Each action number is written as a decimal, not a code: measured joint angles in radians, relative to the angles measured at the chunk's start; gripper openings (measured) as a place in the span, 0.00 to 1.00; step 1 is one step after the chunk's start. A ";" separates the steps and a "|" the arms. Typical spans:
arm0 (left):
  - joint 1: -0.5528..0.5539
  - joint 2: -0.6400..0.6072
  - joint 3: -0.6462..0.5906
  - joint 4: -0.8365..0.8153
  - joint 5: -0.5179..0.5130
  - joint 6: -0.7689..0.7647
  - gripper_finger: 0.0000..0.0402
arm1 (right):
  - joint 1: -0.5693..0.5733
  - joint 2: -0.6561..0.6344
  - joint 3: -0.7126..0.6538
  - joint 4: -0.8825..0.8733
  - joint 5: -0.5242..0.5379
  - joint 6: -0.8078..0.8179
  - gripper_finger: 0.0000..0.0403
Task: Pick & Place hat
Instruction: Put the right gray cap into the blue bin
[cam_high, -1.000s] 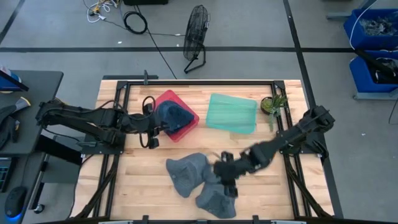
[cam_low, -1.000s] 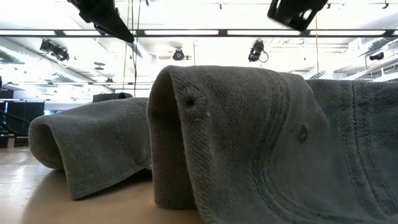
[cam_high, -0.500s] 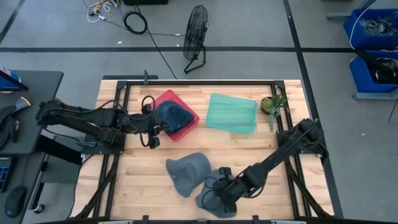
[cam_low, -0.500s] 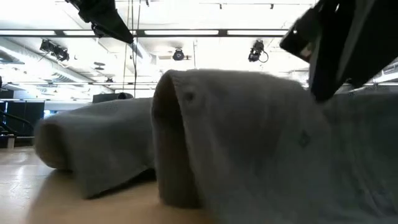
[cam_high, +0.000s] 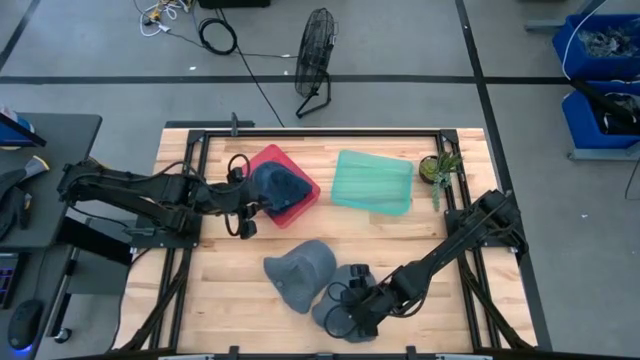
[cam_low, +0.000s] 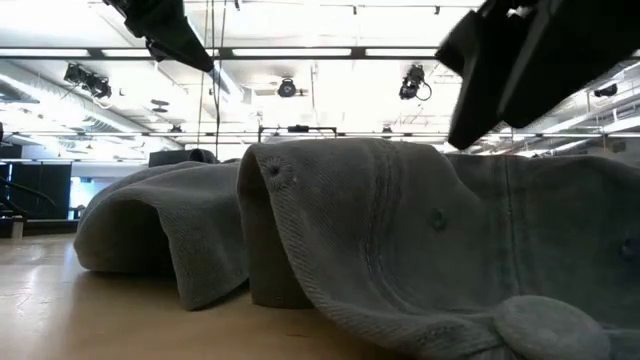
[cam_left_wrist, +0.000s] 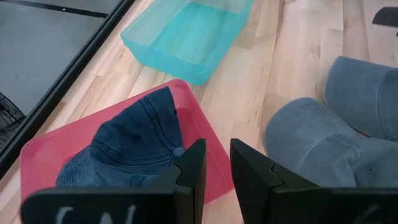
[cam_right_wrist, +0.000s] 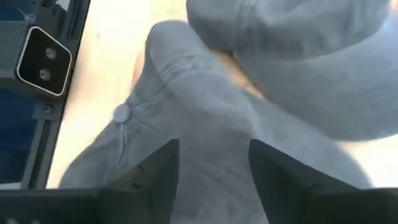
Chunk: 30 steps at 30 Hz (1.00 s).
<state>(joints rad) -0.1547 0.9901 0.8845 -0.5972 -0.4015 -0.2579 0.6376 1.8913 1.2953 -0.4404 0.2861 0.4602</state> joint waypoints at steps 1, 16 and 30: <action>0.000 0.000 0.000 0.000 0.000 0.000 0.19 | 0.000 -0.005 0.000 -0.004 0.015 -0.018 0.51; 0.000 0.000 0.000 -0.023 0.000 0.007 0.19 | -0.029 0.029 -0.060 -0.034 0.012 -0.034 0.50; 0.000 0.000 0.000 -0.021 0.000 0.008 0.19 | -0.110 -0.223 0.008 -0.414 0.175 0.089 0.08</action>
<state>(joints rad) -0.1546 0.9901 0.8843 -0.6178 -0.4015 -0.2501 0.5272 1.6678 1.3034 -0.8542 0.4609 0.5488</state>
